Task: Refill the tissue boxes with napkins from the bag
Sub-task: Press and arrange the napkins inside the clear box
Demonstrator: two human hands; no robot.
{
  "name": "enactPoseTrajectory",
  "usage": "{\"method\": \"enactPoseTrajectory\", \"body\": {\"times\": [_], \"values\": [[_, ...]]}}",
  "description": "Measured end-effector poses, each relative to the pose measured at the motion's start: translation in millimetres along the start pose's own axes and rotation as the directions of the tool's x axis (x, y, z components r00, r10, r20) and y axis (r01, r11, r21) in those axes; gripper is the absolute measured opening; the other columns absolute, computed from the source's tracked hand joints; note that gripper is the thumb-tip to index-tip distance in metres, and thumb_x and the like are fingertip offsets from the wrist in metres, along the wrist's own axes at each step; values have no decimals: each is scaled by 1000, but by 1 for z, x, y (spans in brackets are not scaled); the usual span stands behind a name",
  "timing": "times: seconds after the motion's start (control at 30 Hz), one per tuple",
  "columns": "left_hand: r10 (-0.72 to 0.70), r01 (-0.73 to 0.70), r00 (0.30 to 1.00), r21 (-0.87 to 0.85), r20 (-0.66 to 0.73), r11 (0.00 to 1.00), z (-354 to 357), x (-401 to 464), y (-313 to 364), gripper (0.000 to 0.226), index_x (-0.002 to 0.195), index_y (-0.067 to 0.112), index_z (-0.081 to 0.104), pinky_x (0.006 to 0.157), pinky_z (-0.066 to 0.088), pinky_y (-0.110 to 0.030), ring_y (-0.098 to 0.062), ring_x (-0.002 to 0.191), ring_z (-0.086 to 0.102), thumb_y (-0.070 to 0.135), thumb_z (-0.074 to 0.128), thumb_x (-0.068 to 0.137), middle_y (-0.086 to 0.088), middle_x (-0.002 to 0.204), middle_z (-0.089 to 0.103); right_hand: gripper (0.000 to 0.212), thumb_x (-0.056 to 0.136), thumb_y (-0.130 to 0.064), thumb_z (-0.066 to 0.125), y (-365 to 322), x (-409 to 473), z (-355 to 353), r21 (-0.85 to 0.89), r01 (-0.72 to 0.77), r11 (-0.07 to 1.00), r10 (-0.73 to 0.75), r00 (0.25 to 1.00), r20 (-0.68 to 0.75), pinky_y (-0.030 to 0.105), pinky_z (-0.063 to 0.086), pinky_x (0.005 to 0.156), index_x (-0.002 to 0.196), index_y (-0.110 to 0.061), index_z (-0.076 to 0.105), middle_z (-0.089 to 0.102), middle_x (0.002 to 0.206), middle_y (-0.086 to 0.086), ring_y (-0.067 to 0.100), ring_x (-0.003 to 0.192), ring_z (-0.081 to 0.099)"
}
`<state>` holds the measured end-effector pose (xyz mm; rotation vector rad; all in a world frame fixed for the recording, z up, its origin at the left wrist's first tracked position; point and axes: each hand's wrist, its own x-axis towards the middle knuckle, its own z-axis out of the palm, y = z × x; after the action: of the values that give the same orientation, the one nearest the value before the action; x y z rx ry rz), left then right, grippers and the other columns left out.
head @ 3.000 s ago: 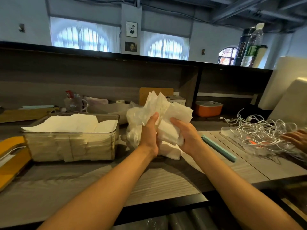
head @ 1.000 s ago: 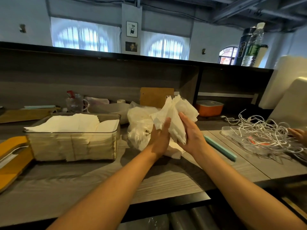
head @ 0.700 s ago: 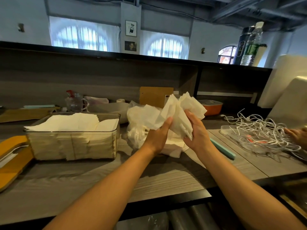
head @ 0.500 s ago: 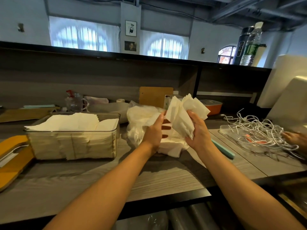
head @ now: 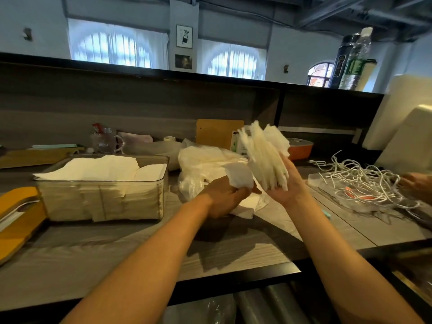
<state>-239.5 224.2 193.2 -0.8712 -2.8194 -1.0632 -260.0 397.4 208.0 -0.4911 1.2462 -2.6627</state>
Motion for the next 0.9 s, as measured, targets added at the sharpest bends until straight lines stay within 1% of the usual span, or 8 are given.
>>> {"method": "enactPoseTrajectory", "body": {"times": [0.17,0.27,0.43,0.57,0.7,0.8,0.87,0.9], "values": [[38,-34,999,217,-15,976,-9,-6,2,48,142,22,48,100,44,-35,-25,119,55,46,49,100,-6,140,57,57,74,-37,69,10,5,8,-359,-129,924,70,983,-172,37,61,68,125,-21,52,64,103,8,24,96,67],[110,-106,994,339,7,935,-14,-4,1,55,144,26,47,106,39,-33,-22,127,50,48,58,95,-3,144,53,41,81,-34,67,12,6,7,-324,-247,913,187,960,-206,31,60,63,116,-17,58,70,90,6,19,81,71],[37,-38,999,369,9,929,-17,-2,3,59,147,26,42,107,37,-32,-20,130,47,46,61,95,0,147,50,64,71,-38,73,17,8,4,-287,-370,884,330,927,-177,32,61,64,128,-15,56,71,97,9,24,88,70],[48,-62,998,354,47,933,-10,3,-7,25,118,20,59,81,41,-27,-20,98,56,32,59,97,0,103,61,62,70,-32,71,17,8,5,-351,-262,899,199,958,-205,33,60,60,126,-12,55,69,96,10,25,87,69],[-101,69,978,-175,-183,982,-6,17,-16,18,107,11,63,84,57,-44,-29,94,64,5,51,95,-15,108,68,53,75,-24,70,12,12,-2,-173,-6,985,-23,986,-165,46,60,74,125,-17,53,66,107,11,29,98,69],[-249,14,951,-779,-183,627,-11,15,-7,32,108,10,64,75,59,-36,-31,97,64,11,33,100,-13,108,69,52,79,-25,75,15,13,-2,-283,64,957,-118,977,-176,55,54,90,125,-21,51,61,114,11,30,109,64],[-265,12,959,-917,-102,398,-12,14,-8,38,112,18,62,73,59,-34,-27,98,66,32,28,103,-8,110,70,48,84,-23,73,23,16,1,-404,58,913,-172,953,-250,56,54,91,126,-21,51,61,119,11,31,112,62],[-256,16,962,-918,-94,395,-10,13,-10,40,115,21,61,74,60,-35,-26,99,67,43,30,103,-6,112,71,46,85,-22,72,27,17,2,-468,59,882,-211,937,-279,55,54,91,126,-21,51,62,119,11,30,111,63]]}}
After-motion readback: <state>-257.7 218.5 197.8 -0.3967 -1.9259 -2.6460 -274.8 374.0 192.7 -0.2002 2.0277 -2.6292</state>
